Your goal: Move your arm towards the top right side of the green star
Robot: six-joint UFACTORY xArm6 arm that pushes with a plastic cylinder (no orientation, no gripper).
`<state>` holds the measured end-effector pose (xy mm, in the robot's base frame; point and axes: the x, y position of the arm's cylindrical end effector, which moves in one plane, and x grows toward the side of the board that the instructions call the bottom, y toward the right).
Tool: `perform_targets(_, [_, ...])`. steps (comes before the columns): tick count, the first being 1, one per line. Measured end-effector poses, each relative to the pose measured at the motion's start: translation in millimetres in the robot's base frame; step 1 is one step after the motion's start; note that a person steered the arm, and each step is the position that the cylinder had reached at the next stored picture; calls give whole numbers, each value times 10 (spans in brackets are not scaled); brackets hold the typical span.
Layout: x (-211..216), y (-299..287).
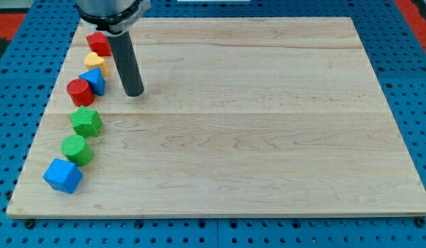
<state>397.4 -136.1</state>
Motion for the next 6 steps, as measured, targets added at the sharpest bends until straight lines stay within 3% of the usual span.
perform_targets(3, [-9, 142])
perform_targets(4, [259, 124])
perform_targets(5, [255, -178])
perform_targets(6, [206, -86])
